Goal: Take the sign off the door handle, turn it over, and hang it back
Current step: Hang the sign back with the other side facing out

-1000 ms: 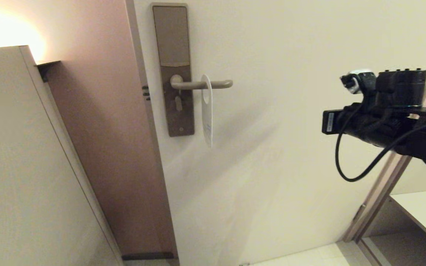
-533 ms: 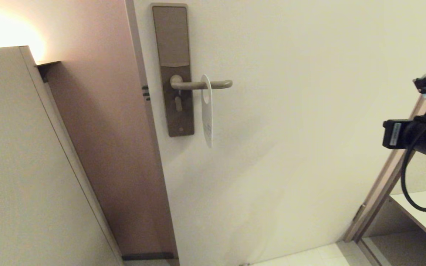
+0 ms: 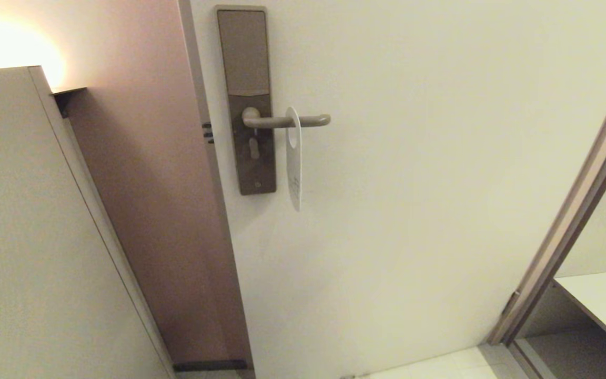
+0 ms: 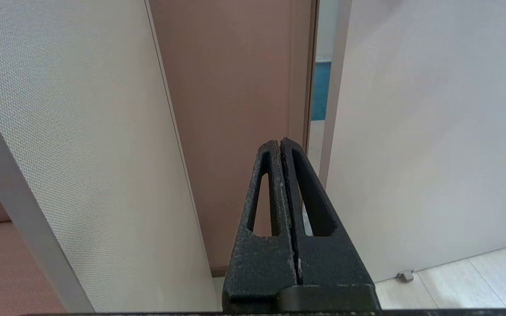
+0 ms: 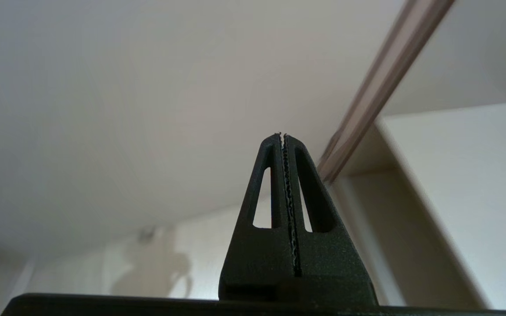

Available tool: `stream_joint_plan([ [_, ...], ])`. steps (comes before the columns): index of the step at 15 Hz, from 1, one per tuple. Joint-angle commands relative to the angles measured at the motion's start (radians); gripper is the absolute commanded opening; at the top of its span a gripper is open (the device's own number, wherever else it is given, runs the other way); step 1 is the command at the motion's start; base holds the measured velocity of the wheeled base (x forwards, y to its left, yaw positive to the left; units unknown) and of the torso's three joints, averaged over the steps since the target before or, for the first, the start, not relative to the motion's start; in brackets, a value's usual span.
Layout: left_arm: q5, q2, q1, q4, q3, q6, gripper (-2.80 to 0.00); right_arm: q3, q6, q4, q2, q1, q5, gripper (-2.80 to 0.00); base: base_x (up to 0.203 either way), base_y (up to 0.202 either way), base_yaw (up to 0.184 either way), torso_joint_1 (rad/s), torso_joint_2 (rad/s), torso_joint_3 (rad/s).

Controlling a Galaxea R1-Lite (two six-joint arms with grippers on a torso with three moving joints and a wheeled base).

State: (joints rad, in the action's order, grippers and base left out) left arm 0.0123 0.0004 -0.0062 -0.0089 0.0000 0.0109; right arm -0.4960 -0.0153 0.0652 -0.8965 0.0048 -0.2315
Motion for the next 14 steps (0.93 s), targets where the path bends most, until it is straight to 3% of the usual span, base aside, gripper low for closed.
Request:
stream_joint_plan([
  [1, 0.0, 0.0, 0.0, 0.0, 0.0, 0.0, -2.8, 0.092, -0.003, -0.009, 0.155, -0.006, 0.048, -2.8, 0.0, 0.0, 0.0, 0.0, 0.0, 0.0],
  [4, 0.0, 0.0, -0.001, 0.0, 0.0, 0.0, -2.8, 0.259, -0.03, -0.008, 0.302, -0.025, 0.227, -2.8, 0.0, 0.0, 0.0, 0.0, 0.0, 0.0],
  [7, 0.0, 0.0, 0.0, 0.0, 0.0, 0.0, -2.8, 0.424, -0.076, 0.021, 0.458, -0.028, 0.317, -2.8, 0.0, 0.0, 0.0, 0.0, 0.0, 0.0],
  [12, 0.0, 0.0, 0.0, 0.0, 0.0, 0.001, -2.8, 0.489, -0.079, 0.042, 0.642, -0.022, 0.341, -2.8, 0.0, 0.0, 0.0, 0.0, 0.0, 0.0],
  [14, 0.0, 0.0, 0.0, 0.0, 0.0, 0.0, -2.8, 0.492, -0.081, 0.03, 0.699, -0.021, 0.293, -2.8, 0.0, 0.0, 0.0, 0.0, 0.0, 0.0],
])
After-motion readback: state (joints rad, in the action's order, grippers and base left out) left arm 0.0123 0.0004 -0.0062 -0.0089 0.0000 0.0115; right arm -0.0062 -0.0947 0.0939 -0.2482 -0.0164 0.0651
